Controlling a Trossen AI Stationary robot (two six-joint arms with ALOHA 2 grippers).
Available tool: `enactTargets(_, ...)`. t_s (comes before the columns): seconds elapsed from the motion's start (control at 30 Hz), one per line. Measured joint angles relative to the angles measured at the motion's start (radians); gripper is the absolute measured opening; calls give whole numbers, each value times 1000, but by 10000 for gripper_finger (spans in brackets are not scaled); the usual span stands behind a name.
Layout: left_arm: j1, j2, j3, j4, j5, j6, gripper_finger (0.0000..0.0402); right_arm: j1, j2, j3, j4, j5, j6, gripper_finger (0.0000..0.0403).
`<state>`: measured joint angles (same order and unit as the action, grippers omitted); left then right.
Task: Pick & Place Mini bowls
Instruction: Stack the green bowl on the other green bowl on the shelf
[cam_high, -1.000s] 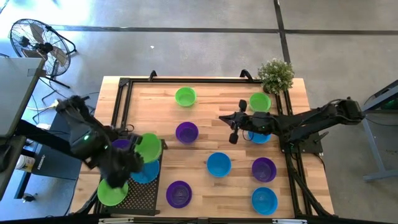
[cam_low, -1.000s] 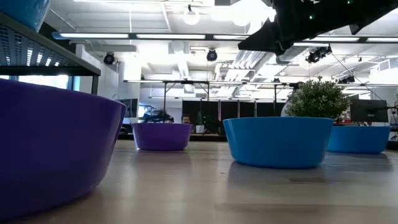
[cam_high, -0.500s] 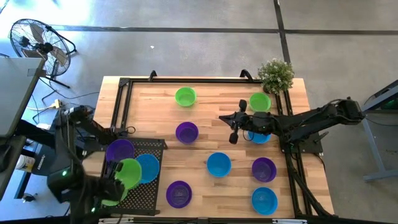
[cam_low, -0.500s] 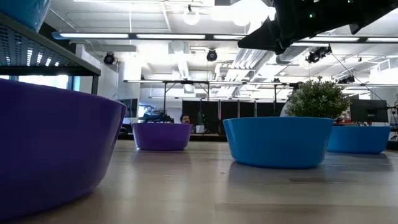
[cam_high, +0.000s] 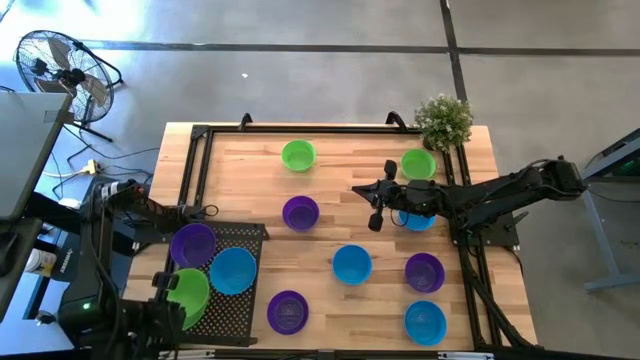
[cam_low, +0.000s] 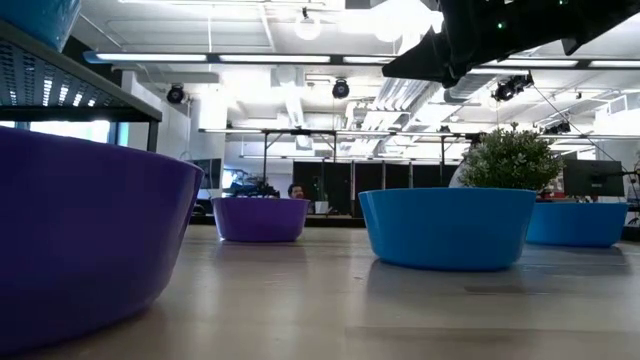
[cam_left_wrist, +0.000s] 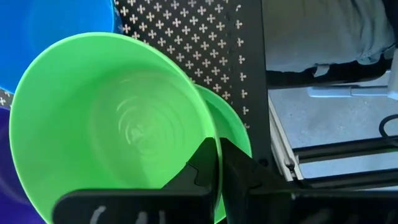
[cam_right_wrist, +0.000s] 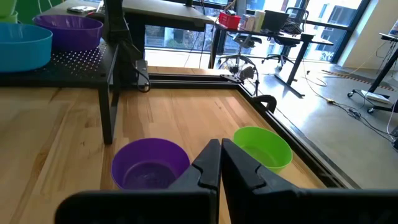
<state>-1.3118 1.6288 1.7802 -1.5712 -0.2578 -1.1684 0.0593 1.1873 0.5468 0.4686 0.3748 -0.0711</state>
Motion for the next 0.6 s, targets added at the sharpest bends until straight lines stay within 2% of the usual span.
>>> enactTargets(0.3, 2, 39, 0, 1, 60, -21, 0, 0, 0, 0, 0, 0, 0, 1)
enactTargets(0.6, 2, 39, 0, 0, 58, -21, 4, 0, 1, 0, 0, 0, 0, 1)
